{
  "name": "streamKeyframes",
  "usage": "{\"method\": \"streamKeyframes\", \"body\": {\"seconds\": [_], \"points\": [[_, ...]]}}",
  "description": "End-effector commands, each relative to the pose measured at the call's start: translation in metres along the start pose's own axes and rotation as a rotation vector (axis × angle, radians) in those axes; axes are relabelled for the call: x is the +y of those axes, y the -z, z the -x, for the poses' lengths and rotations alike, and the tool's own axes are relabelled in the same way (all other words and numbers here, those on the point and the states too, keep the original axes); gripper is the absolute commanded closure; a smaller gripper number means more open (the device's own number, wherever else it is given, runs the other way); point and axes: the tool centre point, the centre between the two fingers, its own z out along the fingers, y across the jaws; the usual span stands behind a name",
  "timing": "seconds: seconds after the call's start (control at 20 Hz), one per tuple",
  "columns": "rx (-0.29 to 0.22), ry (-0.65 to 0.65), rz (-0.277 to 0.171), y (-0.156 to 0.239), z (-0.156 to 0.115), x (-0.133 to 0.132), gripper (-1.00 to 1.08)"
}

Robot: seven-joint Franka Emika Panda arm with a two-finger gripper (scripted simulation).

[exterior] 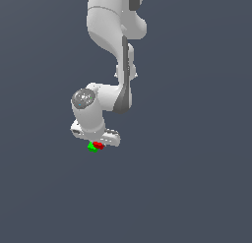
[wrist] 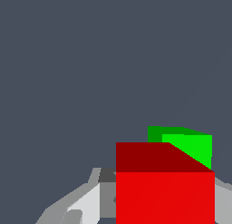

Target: Stack the red cube on top of the green cube.

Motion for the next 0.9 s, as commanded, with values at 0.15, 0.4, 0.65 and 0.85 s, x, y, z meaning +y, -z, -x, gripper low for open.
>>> {"method": "streamKeyframes", "body": {"seconds": [0.15, 0.4, 0.65, 0.85], "points": [[0.001, 0.003, -0.001, -0.004, -0.003, 0.03, 1.08], [0.001, 0.003, -0.001, -0.005, -0.004, 0.036, -0.92], [0.001, 0.003, -0.001, -0.005, -0.004, 0.036, -0.92], [0.001, 0.003, -0.001, -0.005, -0.004, 0.036, -0.92]]}}
